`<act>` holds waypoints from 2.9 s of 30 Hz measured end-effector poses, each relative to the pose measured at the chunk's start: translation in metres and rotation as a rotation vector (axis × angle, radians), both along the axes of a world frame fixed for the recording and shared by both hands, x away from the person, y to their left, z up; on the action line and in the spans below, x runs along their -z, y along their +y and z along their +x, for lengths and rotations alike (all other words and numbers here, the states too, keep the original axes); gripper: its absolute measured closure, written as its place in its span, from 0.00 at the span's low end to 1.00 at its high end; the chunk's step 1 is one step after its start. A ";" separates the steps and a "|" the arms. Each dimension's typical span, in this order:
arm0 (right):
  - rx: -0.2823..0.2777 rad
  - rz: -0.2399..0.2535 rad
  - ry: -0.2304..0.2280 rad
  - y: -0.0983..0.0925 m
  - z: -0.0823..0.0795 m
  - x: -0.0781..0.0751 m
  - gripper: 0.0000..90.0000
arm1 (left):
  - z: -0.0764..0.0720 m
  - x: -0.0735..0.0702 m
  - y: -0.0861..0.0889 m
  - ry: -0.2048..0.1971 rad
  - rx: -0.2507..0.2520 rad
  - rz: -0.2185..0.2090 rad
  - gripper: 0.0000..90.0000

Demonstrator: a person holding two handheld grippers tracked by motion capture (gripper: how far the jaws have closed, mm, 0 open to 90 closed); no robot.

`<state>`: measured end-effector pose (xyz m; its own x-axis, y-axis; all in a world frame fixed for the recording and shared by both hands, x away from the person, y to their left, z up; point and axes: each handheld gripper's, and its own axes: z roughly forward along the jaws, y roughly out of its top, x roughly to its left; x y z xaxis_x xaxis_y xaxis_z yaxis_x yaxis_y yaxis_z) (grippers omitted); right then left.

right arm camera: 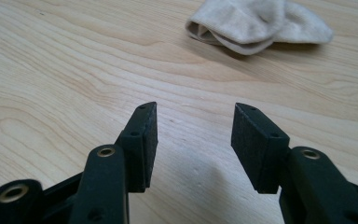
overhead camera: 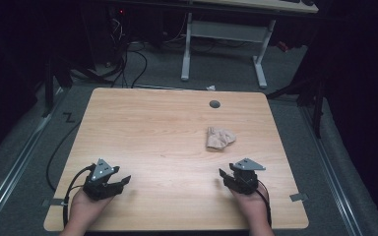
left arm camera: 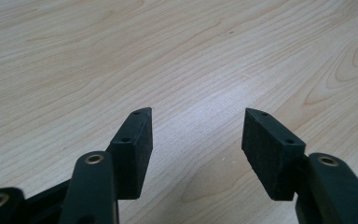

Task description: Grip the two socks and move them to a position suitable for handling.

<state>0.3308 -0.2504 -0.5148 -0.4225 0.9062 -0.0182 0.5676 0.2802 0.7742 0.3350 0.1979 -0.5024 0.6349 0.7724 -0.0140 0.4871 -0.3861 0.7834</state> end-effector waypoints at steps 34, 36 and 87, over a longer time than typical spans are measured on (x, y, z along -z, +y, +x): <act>0.027 0.036 -0.014 -0.005 -0.002 -0.001 0.62 | 0.003 0.000 0.000 0.007 0.013 -0.019 0.47; 0.028 0.041 -0.023 -0.006 -0.002 -0.003 0.63 | 0.002 0.001 -0.001 0.009 0.012 -0.013 0.47; 0.119 0.010 -0.006 -0.008 0.078 -0.029 0.97 | 0.001 0.001 0.002 0.018 0.018 -0.022 0.49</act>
